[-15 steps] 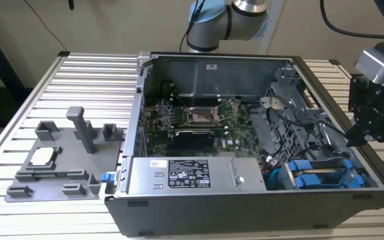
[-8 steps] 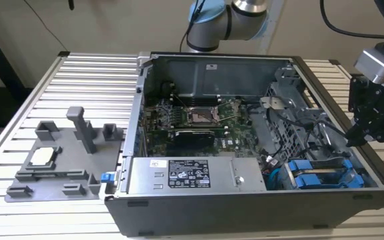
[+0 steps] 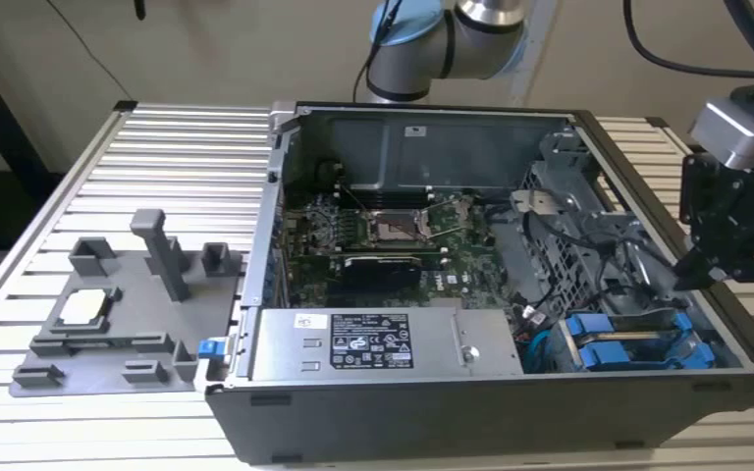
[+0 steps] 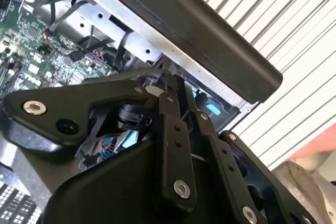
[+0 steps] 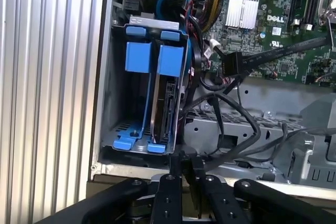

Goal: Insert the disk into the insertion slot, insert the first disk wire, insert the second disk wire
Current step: 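Insert the first disk wire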

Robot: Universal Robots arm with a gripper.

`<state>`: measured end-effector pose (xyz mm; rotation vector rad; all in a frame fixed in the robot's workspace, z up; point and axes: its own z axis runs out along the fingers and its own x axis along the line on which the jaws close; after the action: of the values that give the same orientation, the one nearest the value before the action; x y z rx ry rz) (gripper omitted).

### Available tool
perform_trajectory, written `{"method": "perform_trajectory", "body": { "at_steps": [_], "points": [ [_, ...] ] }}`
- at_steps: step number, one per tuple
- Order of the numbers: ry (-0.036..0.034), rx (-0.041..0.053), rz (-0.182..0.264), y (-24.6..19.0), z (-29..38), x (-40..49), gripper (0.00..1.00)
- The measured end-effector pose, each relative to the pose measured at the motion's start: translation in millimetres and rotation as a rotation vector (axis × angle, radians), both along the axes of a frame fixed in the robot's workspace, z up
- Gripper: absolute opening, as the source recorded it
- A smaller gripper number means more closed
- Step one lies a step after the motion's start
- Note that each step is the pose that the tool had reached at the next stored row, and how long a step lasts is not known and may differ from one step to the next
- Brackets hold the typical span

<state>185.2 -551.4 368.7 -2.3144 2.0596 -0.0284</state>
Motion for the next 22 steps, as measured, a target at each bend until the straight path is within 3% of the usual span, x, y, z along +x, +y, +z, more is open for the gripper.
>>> {"method": "perform_trajectory", "body": {
  "at_steps": [6, 14, 22],
  "points": [
    [-0.0018, 0.0096, 0.0, -8.7, -0.1, -11.8, 0.19],
    [-0.0116, 0.0312, 0.0, -18.5, -0.4, -25.9, 0.19],
    [-0.0468, 0.0486, 0.0, -25.3, -6.2, -35.3, 0.19]
  ]
}}
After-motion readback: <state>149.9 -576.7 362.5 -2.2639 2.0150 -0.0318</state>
